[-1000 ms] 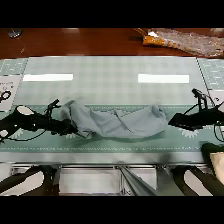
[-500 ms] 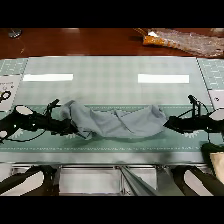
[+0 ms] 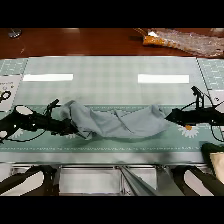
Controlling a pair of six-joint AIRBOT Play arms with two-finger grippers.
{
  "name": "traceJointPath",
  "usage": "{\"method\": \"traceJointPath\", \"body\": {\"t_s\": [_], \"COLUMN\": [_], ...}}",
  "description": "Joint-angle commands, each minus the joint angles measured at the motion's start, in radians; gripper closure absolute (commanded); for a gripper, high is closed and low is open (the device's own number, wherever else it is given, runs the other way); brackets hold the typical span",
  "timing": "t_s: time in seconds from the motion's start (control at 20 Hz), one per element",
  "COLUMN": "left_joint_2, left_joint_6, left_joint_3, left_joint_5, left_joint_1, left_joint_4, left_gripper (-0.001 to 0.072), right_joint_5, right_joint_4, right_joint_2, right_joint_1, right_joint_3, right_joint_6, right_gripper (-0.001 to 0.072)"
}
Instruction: Fold the shirts.
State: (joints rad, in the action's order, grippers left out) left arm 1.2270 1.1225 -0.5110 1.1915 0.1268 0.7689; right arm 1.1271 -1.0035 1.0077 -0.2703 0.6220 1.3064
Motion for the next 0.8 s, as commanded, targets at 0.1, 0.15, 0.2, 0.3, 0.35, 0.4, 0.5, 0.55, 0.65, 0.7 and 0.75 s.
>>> {"method": "traceJointPath", "body": {"t_s": [0.1, 0.15, 0.2, 0.3, 0.35, 0.4, 0.5, 0.55, 0.65, 0.7, 0.75], "left_joint_2": [0.000, 0.000, 0.000, 0.000, 0.000, 0.000, 0.000, 0.000, 0.000, 0.000, 0.000], "left_joint_6": [0.001, 0.001, 0.001, 0.001, 0.000, 0.000, 0.000, 0.000, 0.000, 0.000, 0.000], "left_joint_3": [-0.001, -0.001, -0.001, -0.001, -0.001, -0.001, -0.001, -0.001, -0.001, -0.001, -0.001], "left_joint_5": [-0.001, -0.001, -0.001, 0.000, -0.001, -0.002, -0.002, -0.002, -0.002, -0.002, -0.002], "left_joint_1": [0.000, 0.000, 0.000, 0.000, 0.000, 0.000, 0.000, 0.000, 0.000, 0.000, 0.000], "left_joint_4": [-0.002, -0.003, -0.003, -0.003, -0.003, -0.003, -0.003, -0.003, -0.003, -0.003, -0.003], "left_gripper": [0.0688, 0.0688, 0.0688, 0.0688, 0.0688, 0.0688, 0.0688, 0.0688, 0.0688, 0.0688, 0.0688], "right_joint_5": [0.051, 0.057, 0.058, 0.080, 0.090, 0.092, 0.080, 0.080, 0.079, 0.072, 0.059], "right_joint_4": [-0.039, -0.069, -0.108, -0.168, -0.177, -0.168, -0.150, -0.150, -0.140, -0.122, -0.096], "right_joint_2": [0.002, 0.002, 0.002, 0.002, 0.002, 0.002, 0.003, 0.007, 0.019, 0.022, 0.024], "right_joint_1": [0.000, 0.000, 0.000, 0.000, 0.000, 0.000, 0.000, 0.000, 0.000, 0.000, 0.000], "right_joint_3": [0.026, 0.026, 0.026, 0.026, 0.026, 0.026, 0.023, 0.018, -0.006, -0.018, -0.027], "right_joint_6": [0.012, 0.011, 0.010, 0.008, 0.008, 0.008, 0.009, 0.009, 0.009, 0.008, 0.006], "right_gripper": [0.0432, 0.0414, 0.0361, 0.0320, 0.0320, 0.0321, 0.0324, 0.0329, 0.0362, 0.0377, 0.0419]}}
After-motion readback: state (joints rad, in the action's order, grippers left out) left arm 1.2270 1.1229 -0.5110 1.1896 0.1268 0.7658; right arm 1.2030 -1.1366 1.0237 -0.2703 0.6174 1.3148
